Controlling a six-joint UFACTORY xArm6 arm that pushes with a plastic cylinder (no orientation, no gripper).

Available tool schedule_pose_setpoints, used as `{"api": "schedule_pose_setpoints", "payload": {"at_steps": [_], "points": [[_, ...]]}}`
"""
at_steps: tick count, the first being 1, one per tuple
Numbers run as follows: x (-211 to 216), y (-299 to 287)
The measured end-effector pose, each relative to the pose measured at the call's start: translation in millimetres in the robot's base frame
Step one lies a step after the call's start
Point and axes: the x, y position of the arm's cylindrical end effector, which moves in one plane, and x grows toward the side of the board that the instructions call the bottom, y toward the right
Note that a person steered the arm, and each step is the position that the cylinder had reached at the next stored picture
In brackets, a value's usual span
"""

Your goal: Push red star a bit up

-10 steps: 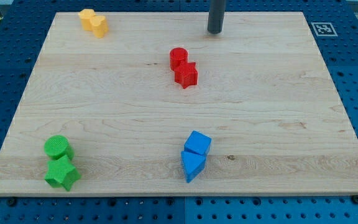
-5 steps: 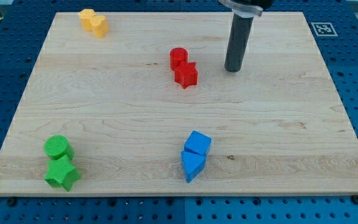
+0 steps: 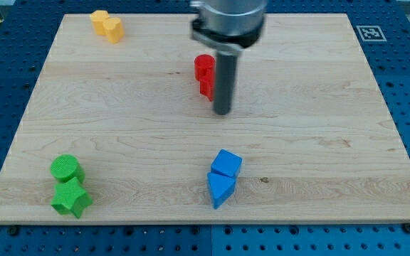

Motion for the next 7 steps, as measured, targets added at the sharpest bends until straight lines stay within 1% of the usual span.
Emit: {"api": "schedule_pose_setpoints", "payload": {"at_steps": [1, 2, 3, 6, 7], "points": [[-16.8, -63.4], [-35.7, -61.8], [-35.7, -61.4], [-35.7, 42.7], [-35.7, 42.4]]}}
